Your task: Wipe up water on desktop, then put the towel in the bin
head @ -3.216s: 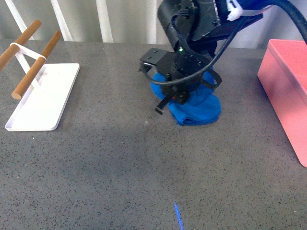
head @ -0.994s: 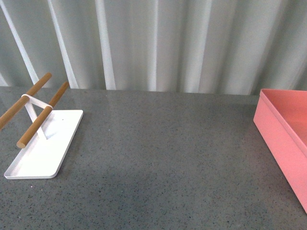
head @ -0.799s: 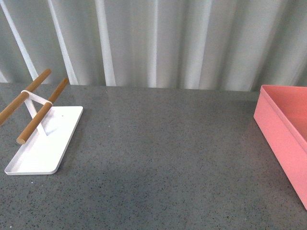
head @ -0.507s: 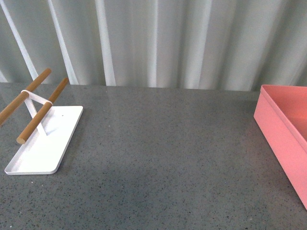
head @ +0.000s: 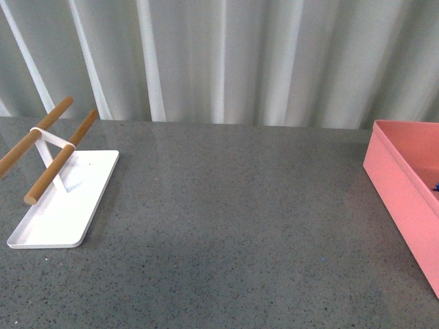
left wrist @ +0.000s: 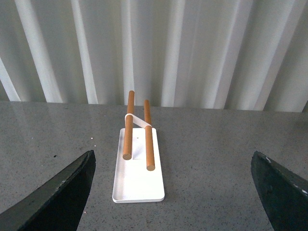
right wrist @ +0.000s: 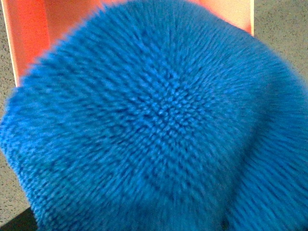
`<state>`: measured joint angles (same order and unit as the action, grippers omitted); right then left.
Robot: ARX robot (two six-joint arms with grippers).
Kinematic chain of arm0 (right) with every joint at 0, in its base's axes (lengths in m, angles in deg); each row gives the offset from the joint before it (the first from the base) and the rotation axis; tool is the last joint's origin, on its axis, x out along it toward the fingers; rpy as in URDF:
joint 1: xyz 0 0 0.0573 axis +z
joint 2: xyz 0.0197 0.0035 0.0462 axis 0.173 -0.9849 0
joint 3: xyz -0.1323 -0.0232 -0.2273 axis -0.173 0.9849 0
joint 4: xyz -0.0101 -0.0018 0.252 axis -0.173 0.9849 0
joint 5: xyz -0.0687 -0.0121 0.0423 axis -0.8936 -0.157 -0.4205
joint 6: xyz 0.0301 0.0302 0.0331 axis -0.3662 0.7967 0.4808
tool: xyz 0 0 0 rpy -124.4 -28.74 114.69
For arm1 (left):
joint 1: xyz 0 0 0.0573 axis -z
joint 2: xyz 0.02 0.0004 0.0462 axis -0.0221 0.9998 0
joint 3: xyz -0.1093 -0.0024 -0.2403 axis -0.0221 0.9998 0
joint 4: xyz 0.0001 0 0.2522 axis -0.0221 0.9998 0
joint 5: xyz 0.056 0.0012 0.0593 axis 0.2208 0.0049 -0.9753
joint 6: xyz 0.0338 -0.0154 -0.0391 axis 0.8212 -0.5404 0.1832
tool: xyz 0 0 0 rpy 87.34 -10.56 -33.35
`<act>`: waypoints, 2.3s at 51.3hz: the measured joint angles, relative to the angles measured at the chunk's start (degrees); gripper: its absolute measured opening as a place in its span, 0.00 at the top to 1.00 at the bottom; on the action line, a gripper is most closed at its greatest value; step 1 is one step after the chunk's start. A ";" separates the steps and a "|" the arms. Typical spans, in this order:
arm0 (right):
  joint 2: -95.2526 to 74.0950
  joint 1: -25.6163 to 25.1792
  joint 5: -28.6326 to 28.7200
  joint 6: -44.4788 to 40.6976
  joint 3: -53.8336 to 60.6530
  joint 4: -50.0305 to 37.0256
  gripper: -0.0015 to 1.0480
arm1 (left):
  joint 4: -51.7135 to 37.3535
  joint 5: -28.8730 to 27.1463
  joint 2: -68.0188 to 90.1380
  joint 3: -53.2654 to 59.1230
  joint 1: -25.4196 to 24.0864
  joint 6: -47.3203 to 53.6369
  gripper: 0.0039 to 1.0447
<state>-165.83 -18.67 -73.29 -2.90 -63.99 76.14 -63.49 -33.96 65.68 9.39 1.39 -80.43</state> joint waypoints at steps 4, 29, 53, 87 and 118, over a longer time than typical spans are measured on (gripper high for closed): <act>0.00 0.00 0.00 0.07 -0.02 0.00 0.05 | 0.00 0.00 0.00 0.02 0.00 0.02 0.06; 0.00 -0.02 -0.02 0.09 -0.07 0.00 0.07 | 0.00 0.00 0.00 0.02 0.00 0.00 0.06; 25.57 3.28 21.20 7.21 57.90 -95.60 0.91 | 0.00 0.00 -0.07 0.02 0.00 0.02 0.06; 48.02 8.55 15.78 7.43 78.44 -93.57 0.97 | 0.00 0.00 -0.07 0.02 0.00 0.02 0.06; 74.55 8.55 15.54 7.67 81.66 -71.34 0.97 | 0.00 0.00 -0.07 0.02 0.00 0.02 0.06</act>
<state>-91.28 -10.13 -57.75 4.77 17.66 4.80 -63.49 -33.96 65.61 9.41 1.39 -80.40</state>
